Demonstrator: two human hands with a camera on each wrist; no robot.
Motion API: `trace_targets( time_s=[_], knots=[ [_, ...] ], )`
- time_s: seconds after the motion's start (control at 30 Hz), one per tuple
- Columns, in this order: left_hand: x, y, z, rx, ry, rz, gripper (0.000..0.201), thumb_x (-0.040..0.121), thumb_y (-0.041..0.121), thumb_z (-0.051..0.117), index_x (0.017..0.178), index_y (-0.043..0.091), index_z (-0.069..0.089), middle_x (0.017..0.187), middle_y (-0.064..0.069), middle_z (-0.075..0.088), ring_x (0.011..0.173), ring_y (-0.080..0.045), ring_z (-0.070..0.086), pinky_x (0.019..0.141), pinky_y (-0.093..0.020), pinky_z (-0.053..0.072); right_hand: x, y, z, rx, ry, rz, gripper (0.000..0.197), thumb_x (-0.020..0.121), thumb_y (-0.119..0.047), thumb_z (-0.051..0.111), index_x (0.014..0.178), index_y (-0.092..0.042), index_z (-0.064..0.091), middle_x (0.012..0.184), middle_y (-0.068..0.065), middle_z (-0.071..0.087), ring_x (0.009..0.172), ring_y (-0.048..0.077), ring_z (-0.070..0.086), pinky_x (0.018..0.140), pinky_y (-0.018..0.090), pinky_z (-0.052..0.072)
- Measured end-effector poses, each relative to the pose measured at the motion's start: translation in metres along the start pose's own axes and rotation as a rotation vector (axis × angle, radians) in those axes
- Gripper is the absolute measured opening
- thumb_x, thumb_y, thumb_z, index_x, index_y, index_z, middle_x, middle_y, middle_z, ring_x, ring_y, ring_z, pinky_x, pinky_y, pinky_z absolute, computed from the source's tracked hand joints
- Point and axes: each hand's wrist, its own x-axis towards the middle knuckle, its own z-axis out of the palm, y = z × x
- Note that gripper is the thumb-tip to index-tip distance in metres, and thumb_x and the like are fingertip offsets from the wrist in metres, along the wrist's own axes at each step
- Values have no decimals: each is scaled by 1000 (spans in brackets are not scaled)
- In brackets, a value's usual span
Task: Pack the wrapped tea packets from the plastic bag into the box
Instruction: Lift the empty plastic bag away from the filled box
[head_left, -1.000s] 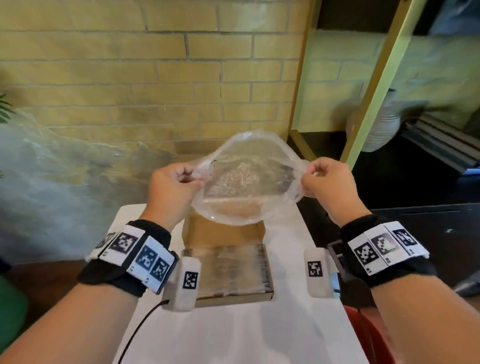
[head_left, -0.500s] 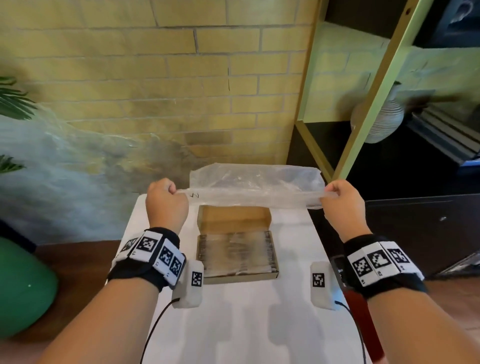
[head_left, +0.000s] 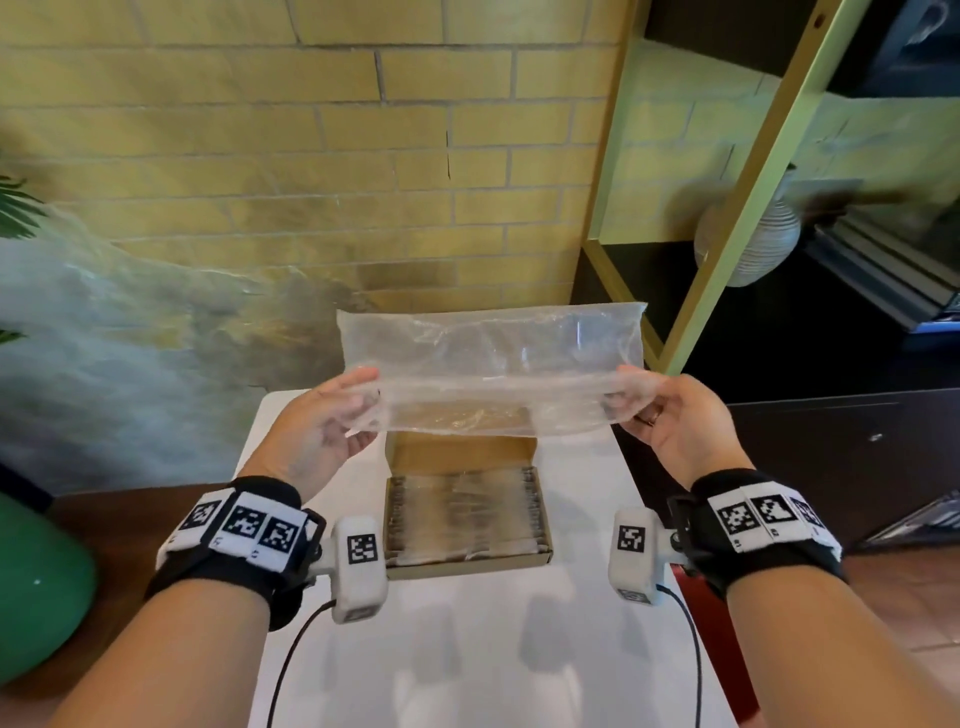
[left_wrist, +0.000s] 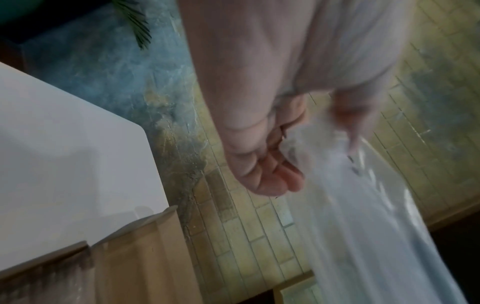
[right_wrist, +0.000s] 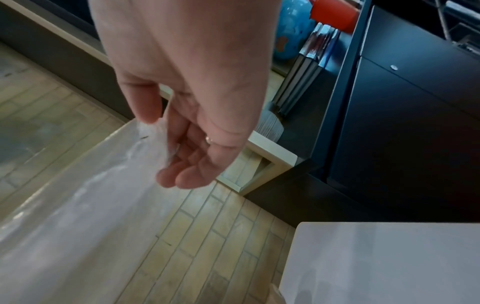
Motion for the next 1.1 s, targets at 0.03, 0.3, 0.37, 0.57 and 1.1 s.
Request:
trace_targets(
  time_s=[0.03,0.3,0.37,0.57,1.1],
  knots=[
    [1,0,-3,-75,7,-4,46,74,27,70,113,6,59,102,-9,68,89,-21,61,68,-29,54,0,-2,-3,9,29,-4,18,92,-11,45,92,-9,63,87,7,65,80,19,61,80,34,49],
    [6,-4,1,163,170,116,32,85,-13,53,87,19,54,84,4,68,74,-11,58,53,-14,50,10,5,-24,-355,-158,100,22,83,7,51,102,-3,55,96,17,62,80,30,49,70,35,40],
    [4,-2,3,158,113,102,44,86,-17,43,97,25,50,91,5,66,69,-10,54,42,-14,43,12,8,-28,-330,-226,162,42,83,-1,56,123,-11,53,117,18,62,91,33,45,74,38,39],
    [0,5,6,35,-8,0,40,78,-12,47,78,23,64,73,-6,64,53,-15,53,42,-22,36,-1,4,-31,-61,-86,92,21,89,-1,45,82,-3,65,74,14,57,51,13,50,47,20,36],
    [3,1,33,382,-129,17,18,87,-2,57,86,14,65,64,1,68,58,-10,57,52,-15,48,-39,1,-46,-217,8,-163,23,92,-3,48,106,-14,61,91,-1,67,75,7,64,63,15,53]
  ],
)
